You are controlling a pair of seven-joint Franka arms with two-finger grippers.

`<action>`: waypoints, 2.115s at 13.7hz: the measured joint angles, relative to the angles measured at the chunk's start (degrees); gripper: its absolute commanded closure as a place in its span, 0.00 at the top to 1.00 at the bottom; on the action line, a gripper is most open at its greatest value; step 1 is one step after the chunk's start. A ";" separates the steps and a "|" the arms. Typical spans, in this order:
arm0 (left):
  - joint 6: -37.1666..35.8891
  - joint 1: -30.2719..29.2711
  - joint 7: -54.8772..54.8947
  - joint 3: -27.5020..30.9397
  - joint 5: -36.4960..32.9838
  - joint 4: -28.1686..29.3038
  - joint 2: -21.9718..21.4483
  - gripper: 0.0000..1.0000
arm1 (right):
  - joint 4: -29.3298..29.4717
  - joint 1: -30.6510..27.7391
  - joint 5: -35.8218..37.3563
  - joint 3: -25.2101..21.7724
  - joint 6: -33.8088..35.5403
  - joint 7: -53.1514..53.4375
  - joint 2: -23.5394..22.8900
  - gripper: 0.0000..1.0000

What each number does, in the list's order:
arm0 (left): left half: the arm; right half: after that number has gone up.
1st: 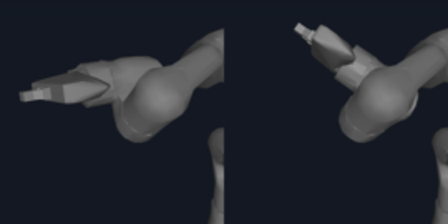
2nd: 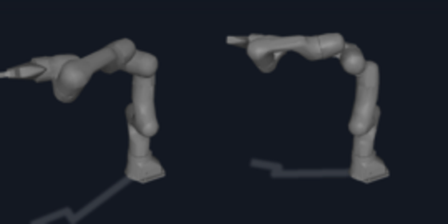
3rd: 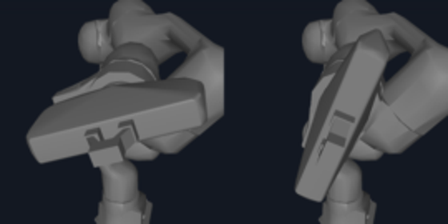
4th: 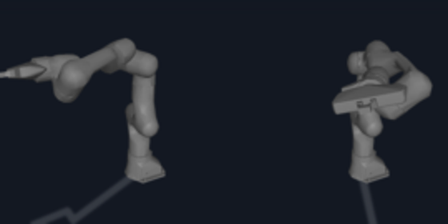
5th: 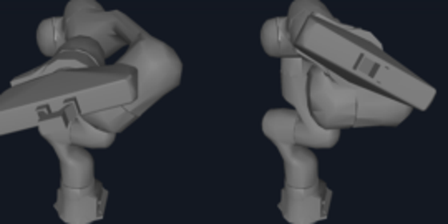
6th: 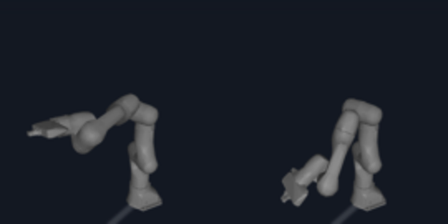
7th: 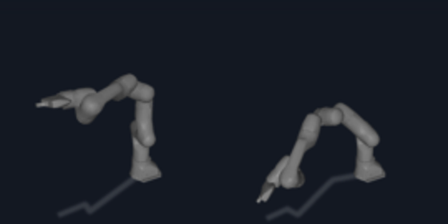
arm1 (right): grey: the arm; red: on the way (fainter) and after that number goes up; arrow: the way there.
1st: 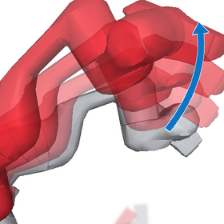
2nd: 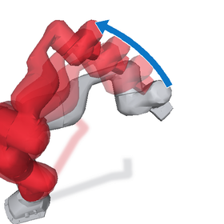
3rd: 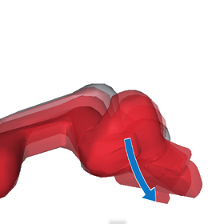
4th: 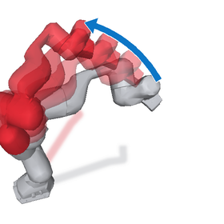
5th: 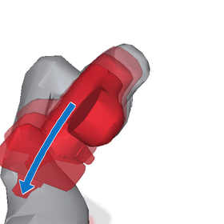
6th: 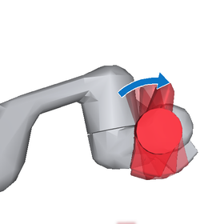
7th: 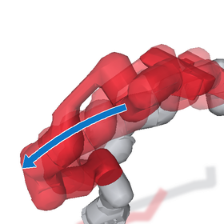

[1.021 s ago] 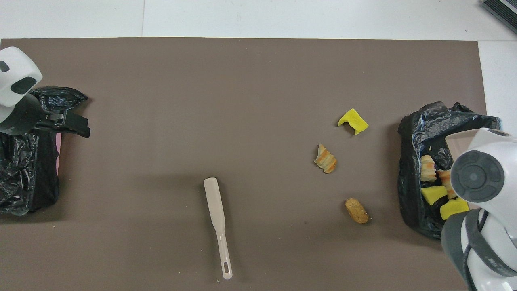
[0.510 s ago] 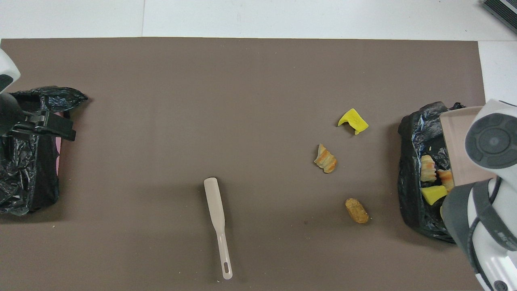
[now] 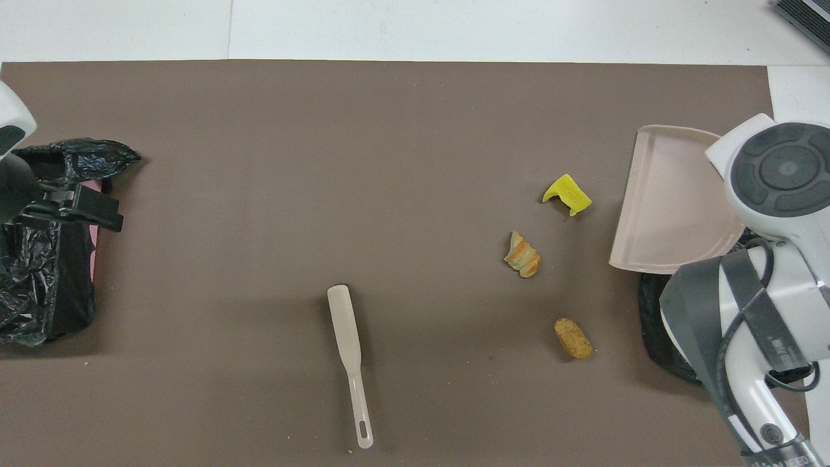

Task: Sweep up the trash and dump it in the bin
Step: 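Bring the empty dustpan back to the table center with the right gripper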

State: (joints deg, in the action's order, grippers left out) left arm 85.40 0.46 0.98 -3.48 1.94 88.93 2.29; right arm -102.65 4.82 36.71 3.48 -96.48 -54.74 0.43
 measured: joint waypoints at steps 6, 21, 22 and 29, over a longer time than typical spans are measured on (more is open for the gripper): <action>0.02 0.00 0.00 0.01 -0.04 1.94 -1.43 1.00 | 5.61 4.52 -19.82 0.23 -1.30 32.34 -5.16 0.00; 0.15 0.00 -0.02 0.05 -0.05 2.20 -1.60 1.00 | 35.26 25.41 -41.23 1.22 -13.95 86.98 -39.62 0.00; 0.21 0.00 -0.03 0.05 -0.05 2.20 -1.61 1.00 | 35.37 26.51 -41.24 1.25 -14.90 87.22 -40.96 0.00; 0.65 0.00 -0.05 0.03 -0.05 2.26 -1.61 1.00 | 35.54 31.21 -41.39 1.35 -16.32 87.27 -43.83 0.03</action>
State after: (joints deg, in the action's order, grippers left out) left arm 86.05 0.46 0.93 -3.45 1.89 91.19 0.68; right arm -67.11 36.03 -4.68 4.83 -112.80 32.54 -43.40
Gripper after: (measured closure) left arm 0.000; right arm 0.692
